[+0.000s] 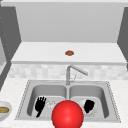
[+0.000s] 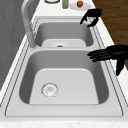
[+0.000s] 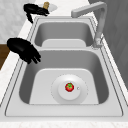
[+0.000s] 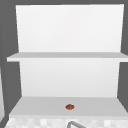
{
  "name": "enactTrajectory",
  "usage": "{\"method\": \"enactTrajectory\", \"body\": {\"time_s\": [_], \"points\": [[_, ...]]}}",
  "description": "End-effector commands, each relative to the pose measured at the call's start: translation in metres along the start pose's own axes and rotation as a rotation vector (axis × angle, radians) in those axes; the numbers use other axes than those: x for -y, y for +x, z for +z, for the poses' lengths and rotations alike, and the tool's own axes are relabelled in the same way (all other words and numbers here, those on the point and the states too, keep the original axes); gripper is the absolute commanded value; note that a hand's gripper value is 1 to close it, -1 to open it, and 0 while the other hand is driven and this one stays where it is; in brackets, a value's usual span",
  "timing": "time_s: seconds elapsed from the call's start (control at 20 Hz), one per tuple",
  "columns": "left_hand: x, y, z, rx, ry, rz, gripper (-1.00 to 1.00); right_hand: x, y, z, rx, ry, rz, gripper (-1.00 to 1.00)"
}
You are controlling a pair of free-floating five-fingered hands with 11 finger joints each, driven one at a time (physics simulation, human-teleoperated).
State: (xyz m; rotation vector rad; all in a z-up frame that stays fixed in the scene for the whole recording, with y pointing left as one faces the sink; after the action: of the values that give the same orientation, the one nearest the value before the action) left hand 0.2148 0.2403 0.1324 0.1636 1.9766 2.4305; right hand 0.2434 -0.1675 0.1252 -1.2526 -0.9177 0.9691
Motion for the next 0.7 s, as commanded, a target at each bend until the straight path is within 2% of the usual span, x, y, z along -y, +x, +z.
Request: {"method": "enactTrajectory", "body": {"time_s": [0.0, 0.15, 0.2, 0.25, 0.35, 0.4, 0.45, 0.5, 0.65], "points": [[0.000, 0.000, 0.000, -0.001, 0.001, 0.006, -1.00, 0.000, 0.000, 0.000, 0.000, 0.000, 0.000, 0.00], [0.000, 0.000, 0.000, 0.000, 0.000, 0.000, -1.00, 0.000, 0.000, 0.000, 0.000, 0.000, 0.000, 0.00], [0.000, 0.000, 0.000, 0.000, 0.000, 0.000, 0.00, 0.000, 0.000, 0.000, 0.000, 0.001, 0.000, -1.00], [0.000, 0.001, 0.000, 0.006, -0.011, -0.005, 0.00, 0.000, 0.001, -0.003, -0.003, 0.006, -0.005, -1.00], [0.000, 0.000, 0.000, 0.005, -0.009, -0.014, 0.00, 0.000, -0.004, -0.003, -0.003, 0.008, -0.004, -1.00], [0.000, 0.000, 0.000, 0.003, -0.007, -0.018, 0.00, 0.000, -0.008, -0.002, -0.010, 0.015, -0.019, -1.00], [0.000, 0.000, 0.000, 0.002, -0.005, -0.021, 0.00, 0.000, -0.016, -0.004, -0.024, 0.023, -0.073, -1.00], [0.000, 0.000, 0.000, 0.001, -0.004, -0.025, 0.00, 0.001, -0.015, -0.007, -0.031, 0.019, -0.085, -1.00], [0.000, 0.000, -0.001, -0.001, -0.001, -0.032, 0.00, 0.001, -0.019, -0.003, -0.068, 0.035, -0.073, -1.00]]}}
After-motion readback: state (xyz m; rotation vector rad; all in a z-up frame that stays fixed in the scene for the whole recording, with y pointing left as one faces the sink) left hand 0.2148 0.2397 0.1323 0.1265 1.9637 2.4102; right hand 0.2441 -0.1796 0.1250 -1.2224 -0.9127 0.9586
